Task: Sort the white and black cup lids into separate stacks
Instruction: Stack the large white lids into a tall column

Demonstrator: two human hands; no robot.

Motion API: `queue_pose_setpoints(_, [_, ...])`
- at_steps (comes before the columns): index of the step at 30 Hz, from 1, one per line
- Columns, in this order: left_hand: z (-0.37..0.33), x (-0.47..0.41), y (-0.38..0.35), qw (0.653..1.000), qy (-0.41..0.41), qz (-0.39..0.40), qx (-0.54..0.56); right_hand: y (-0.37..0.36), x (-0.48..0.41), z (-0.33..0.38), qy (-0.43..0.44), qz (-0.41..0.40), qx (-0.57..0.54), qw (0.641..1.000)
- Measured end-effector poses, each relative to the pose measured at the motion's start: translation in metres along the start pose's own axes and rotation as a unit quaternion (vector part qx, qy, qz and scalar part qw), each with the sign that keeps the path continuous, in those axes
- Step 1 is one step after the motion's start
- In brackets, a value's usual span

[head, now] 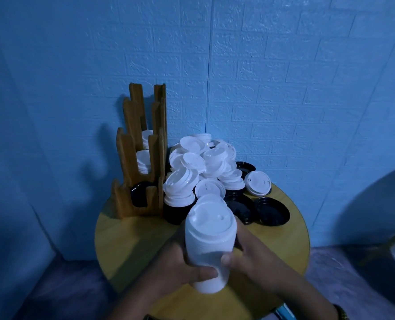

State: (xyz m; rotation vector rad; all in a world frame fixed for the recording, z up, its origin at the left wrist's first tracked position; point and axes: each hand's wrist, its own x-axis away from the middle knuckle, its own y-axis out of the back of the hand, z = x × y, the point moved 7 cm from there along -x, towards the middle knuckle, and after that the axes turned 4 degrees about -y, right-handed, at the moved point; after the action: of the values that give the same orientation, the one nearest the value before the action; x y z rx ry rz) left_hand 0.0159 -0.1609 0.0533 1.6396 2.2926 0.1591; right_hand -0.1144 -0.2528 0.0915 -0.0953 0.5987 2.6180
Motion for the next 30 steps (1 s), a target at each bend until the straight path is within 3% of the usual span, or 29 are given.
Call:
queue_pose_setpoints(3, [0.010, 0.003, 0.016, 0.999, 0.039, -0.031, 0.016, 0.035, -0.012, -0.005, -0.002, -0.114, 0.032, 0.993])
queue_pose_setpoints(5, [0.014, 0.005, 0.028, 0.996, 0.067, -0.041, 0.029, 0.055, -0.023, -0.010, -0.014, -0.184, 0.178, 0.967])
queue_pose_setpoints(7, [0.015, 0.005, 0.038, 0.996, 0.071, -0.046, 0.027, 0.056, -0.042, -0.021, -0.027, -0.159, 0.298, 0.941])
queue_pose_setpoints(13, [0.020, 0.005, 0.050, 0.995, 0.087, -0.053, 0.018, 0.033, -0.084, -0.033, -0.087, -0.039, 0.401, 0.911])
queue_pose_setpoints(18, [0.022, 0.003, 0.049, 0.995, 0.077, -0.053, 0.025, 0.042, -0.081, -0.031, -0.091, -0.096, 0.344, 0.929])
queue_pose_setpoints(24, [0.021, 0.001, 0.037, 0.995, 0.076, -0.052, 0.048, 0.067, -0.049, -0.001, -0.097, -0.178, 0.095, 0.975])
queue_pose_setpoints(27, [0.015, -0.003, 0.020, 0.996, 0.068, -0.031, 0.052, 0.062, -0.041, 0.040, -0.048, -0.134, 0.033, 0.989])
queue_pose_setpoints(30, [0.003, -0.006, 0.004, 0.998, 0.039, -0.027, 0.043, 0.040, -0.043, 0.060, -0.029, -0.050, 0.080, 0.995])
